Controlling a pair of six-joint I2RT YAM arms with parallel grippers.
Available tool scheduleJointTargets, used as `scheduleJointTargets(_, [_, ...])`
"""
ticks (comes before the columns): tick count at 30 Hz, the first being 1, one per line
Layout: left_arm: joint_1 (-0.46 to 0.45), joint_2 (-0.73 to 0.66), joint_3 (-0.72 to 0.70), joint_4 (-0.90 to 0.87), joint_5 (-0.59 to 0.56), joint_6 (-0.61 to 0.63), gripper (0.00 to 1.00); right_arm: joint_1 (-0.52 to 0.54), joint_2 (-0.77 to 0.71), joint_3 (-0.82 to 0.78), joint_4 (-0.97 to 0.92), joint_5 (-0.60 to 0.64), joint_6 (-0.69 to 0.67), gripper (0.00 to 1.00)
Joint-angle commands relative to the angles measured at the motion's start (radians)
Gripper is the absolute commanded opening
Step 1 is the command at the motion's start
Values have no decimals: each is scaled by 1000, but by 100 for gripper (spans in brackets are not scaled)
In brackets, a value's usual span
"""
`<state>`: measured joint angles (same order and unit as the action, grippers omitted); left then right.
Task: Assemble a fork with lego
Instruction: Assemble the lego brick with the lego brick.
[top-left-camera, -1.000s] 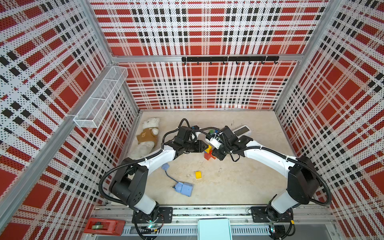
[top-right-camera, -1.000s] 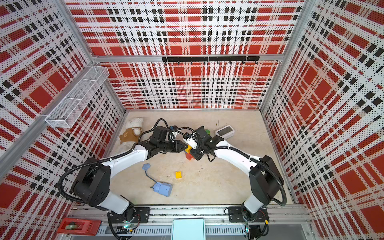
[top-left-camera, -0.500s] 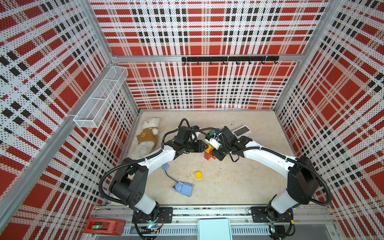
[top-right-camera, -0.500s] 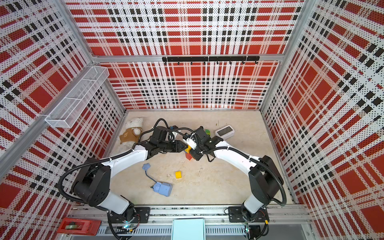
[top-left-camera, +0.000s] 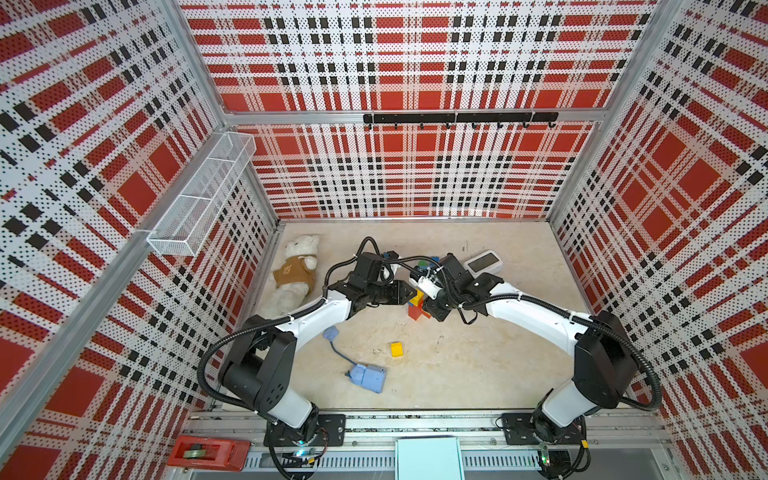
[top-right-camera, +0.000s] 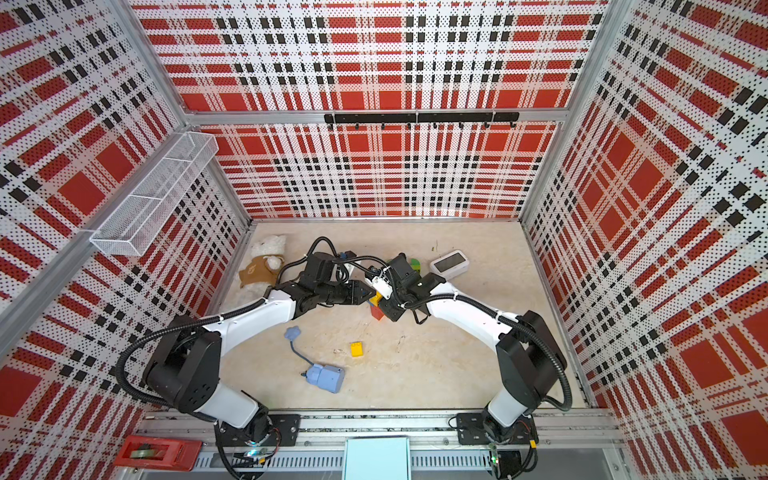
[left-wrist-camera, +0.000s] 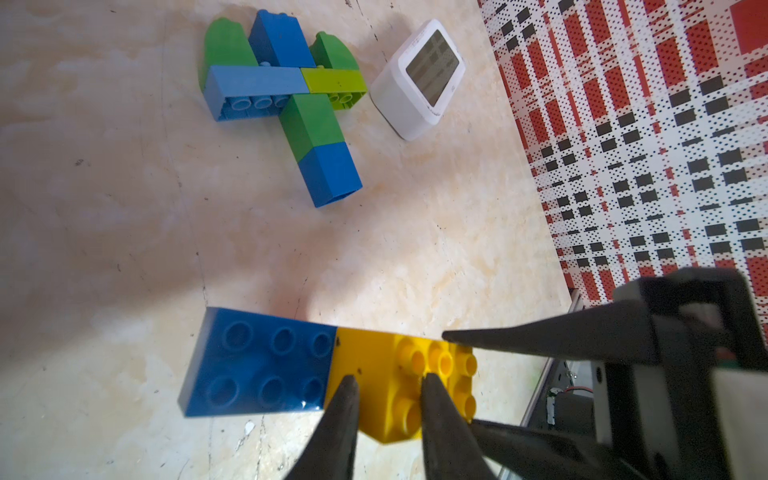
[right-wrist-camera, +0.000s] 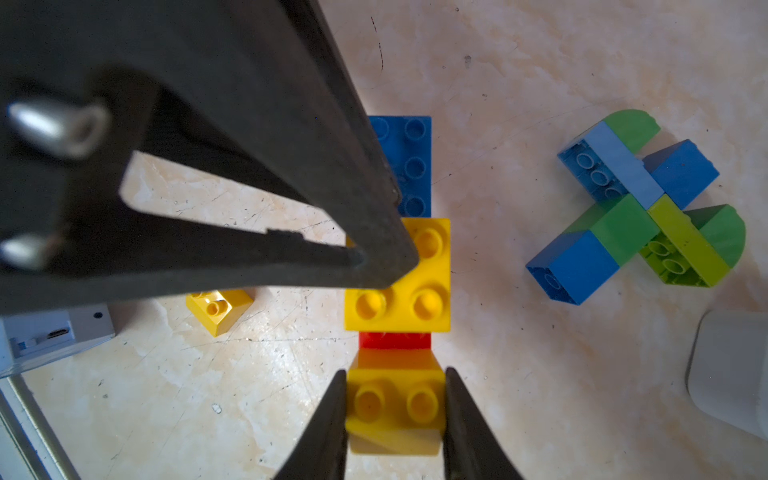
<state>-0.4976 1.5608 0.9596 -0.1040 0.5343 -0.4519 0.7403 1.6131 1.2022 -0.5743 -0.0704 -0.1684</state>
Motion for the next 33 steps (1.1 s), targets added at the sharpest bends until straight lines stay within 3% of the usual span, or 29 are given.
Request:
scheduleJointTargets(1, [6,13,-29,-49,-20,1,29,3,-9,-30,13,-16,14,43])
scheduleJointTargets(4, [5,13,-29,-48,-20,2,29,-8,-51,-22,61,-47,48,73])
scheduleJointTargets(7, [7,13,-30,-49,-20,3,29,-24,-116,-56,146,-53,105,91])
scheduleJointTargets(9, [7,12,-27,-49,-17,4,29,-39,-171,-112,237,-31,178,97])
scheduleJointTargets(12, [4,12,-25,-50,-17,3,29,-73,-247,-221,378,16,385,99])
scheduleJointTargets(16, [1,15,-21,-54,-20,7,29,-100,-324,-410,665,-39,750,100])
scheduleJointTargets(22, [0,15,-20,-55,-18,8,29,-100,-327,-625,1043,-34,1154,100])
scheduleJointTargets(33, [0,19,-10,-61,-18,12,29,-81,-188,-748,1318,-121,1429,100])
